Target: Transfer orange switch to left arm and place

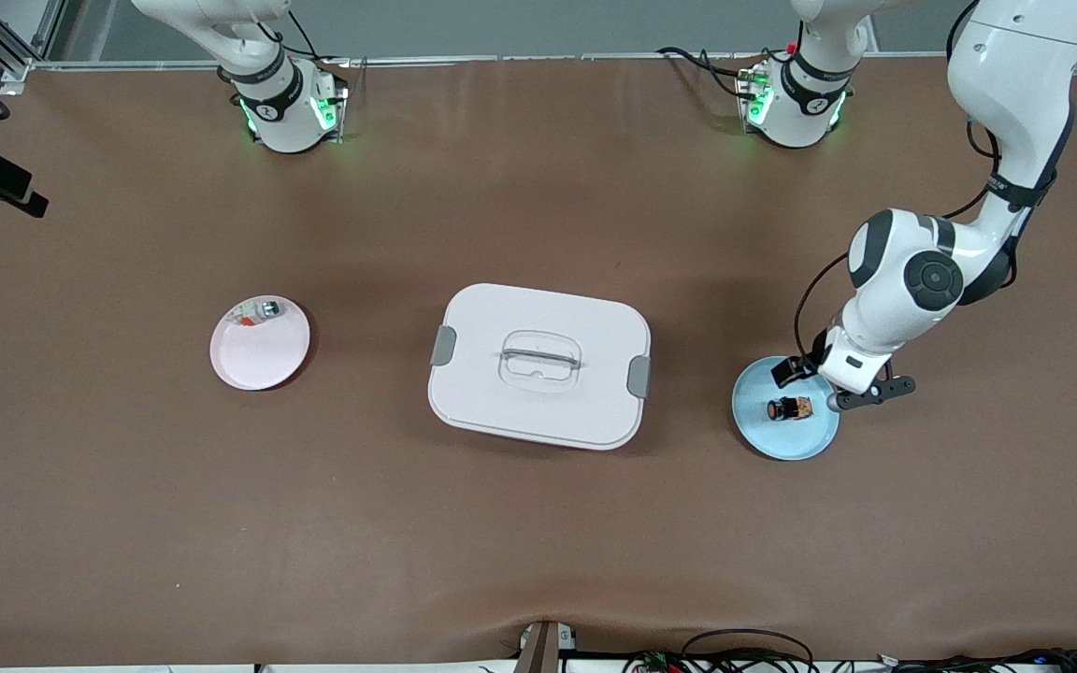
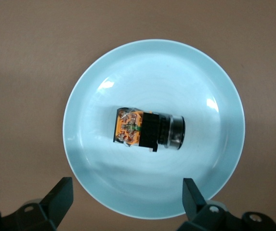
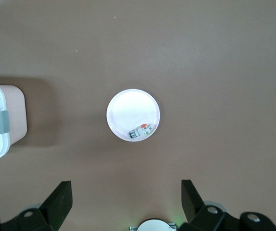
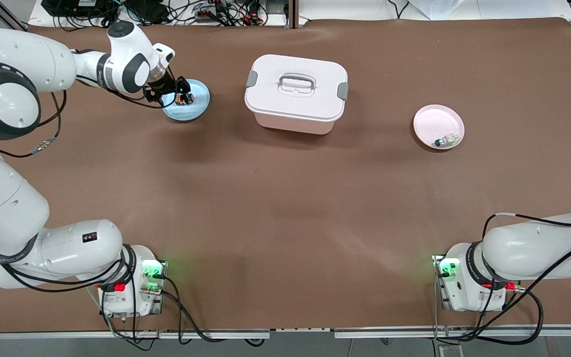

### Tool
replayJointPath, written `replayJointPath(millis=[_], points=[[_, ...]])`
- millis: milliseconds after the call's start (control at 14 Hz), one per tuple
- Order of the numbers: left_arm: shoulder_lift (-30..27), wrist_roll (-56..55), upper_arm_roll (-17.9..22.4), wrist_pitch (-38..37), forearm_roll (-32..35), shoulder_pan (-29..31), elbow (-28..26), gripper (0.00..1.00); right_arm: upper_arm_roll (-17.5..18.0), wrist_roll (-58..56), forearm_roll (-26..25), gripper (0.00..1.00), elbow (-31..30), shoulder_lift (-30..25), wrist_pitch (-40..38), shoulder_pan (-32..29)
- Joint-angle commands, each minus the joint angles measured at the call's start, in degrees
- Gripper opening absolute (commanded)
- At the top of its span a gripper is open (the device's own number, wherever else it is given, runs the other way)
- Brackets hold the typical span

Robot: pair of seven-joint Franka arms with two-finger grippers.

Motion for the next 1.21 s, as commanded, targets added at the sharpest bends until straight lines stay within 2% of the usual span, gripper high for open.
replayJointPath(millis=[0, 714, 1143], points=[[-3.04, 10.16, 1.36, 0.88, -1.24, -0.76, -1.95, 1.0, -0.13, 0.48, 0.79, 1.0, 1.36, 0.59, 0.22, 0.49], [-6.46, 15.8, 2.85, 2.29, -4.66, -0.76, -2.48, 1.0, -0.22, 0.48, 0.79, 1.0, 1.27, 0.59, 0.31, 0.32], [-12.17, 22.05, 3.47, -1.12, -12.75, -0.76, -2.48, 1.0, -0.3, 0.39, 0.7, 1.0, 1.27, 0.59, 0.31, -0.03]])
